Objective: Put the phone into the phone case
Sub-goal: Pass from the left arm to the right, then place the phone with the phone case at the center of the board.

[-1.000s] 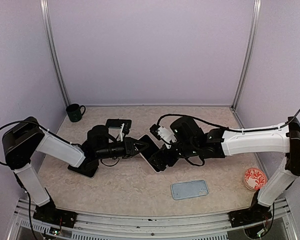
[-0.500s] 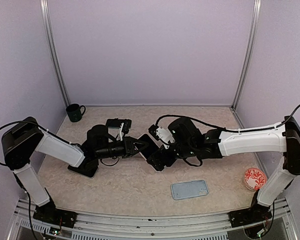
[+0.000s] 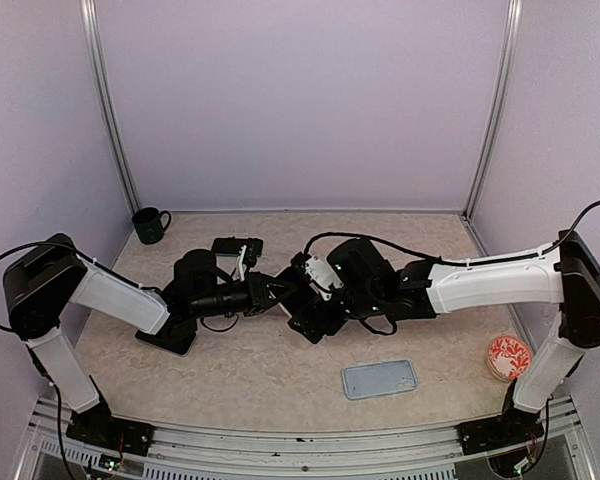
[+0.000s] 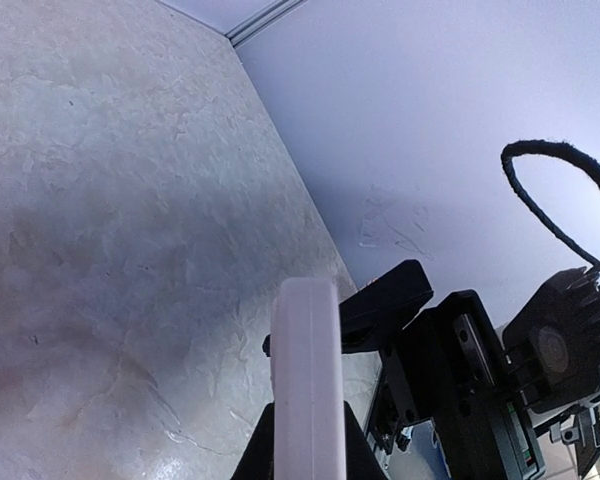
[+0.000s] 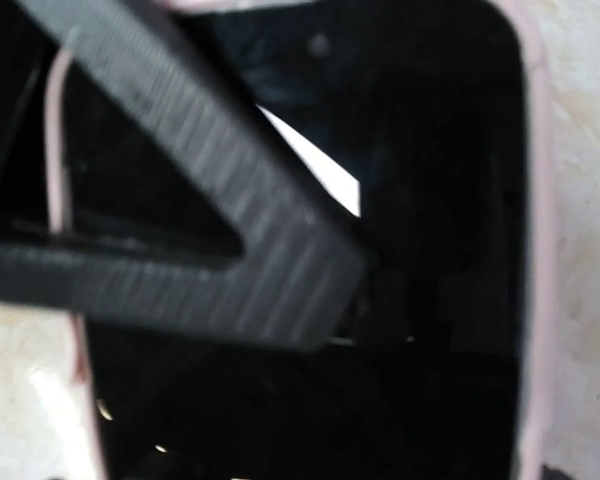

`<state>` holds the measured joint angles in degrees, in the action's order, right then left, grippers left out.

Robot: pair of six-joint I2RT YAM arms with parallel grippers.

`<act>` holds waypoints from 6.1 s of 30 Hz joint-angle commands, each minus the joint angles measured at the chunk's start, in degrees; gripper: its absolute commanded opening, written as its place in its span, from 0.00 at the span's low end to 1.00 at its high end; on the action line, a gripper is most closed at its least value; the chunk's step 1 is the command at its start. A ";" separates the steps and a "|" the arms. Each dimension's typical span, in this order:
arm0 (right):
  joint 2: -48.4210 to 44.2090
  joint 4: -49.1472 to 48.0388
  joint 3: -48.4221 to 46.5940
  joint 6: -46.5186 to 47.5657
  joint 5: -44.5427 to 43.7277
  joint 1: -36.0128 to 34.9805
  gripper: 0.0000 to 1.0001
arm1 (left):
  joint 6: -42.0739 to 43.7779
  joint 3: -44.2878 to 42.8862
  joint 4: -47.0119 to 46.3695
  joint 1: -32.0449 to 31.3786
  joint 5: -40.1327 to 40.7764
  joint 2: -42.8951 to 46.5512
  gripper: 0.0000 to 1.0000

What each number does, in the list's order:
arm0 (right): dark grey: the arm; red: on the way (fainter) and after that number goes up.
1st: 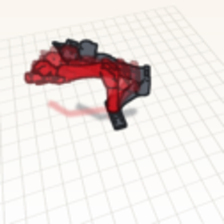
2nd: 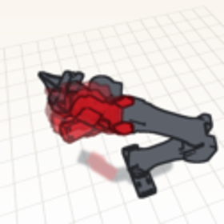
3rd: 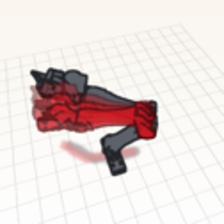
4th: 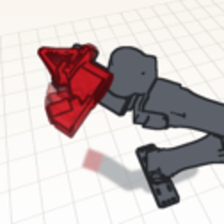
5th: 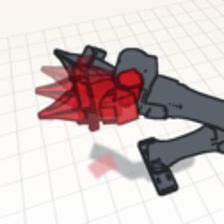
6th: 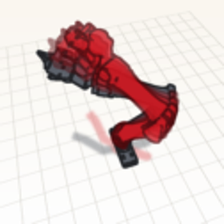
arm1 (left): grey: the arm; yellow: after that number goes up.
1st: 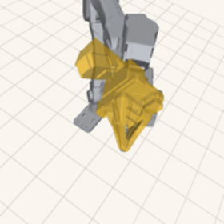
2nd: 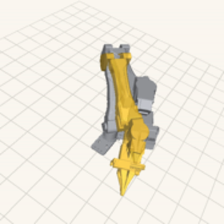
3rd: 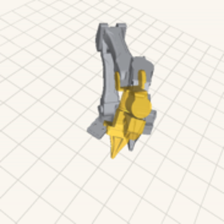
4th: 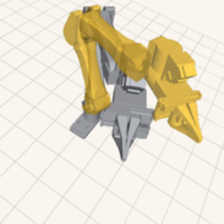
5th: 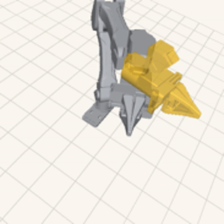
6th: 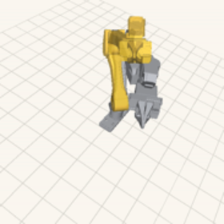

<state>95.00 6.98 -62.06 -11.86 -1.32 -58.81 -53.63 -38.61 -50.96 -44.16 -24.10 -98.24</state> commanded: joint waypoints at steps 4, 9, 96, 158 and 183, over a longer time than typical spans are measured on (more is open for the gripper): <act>3.68 2.15 -3.66 0.29 -5.72 -2.04 0.99 | -0.29 -0.85 -3.44 0.18 0.37 2.74 0.00; 3.86 1.95 -3.85 0.74 -7.32 -2.28 0.91 | -0.31 -0.60 -3.62 0.21 0.28 2.74 0.00; 7.10 6.70 0.42 -9.63 3.40 32.06 0.65 | 1.59 12.56 4.33 5.69 13.27 19.23 0.99; 6.20 11.06 -2.07 -21.16 -12.71 18.73 0.99 | 3.43 11.66 12.24 7.43 16.62 23.85 0.99; -8.70 0.38 4.29 -2.09 6.90 18.03 0.99 | 1.34 15.74 41.18 19.85 26.27 43.62 0.99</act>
<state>88.25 13.41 -56.88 -20.25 -2.35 -39.66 -51.62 -23.35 -15.38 -26.61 -0.23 -57.06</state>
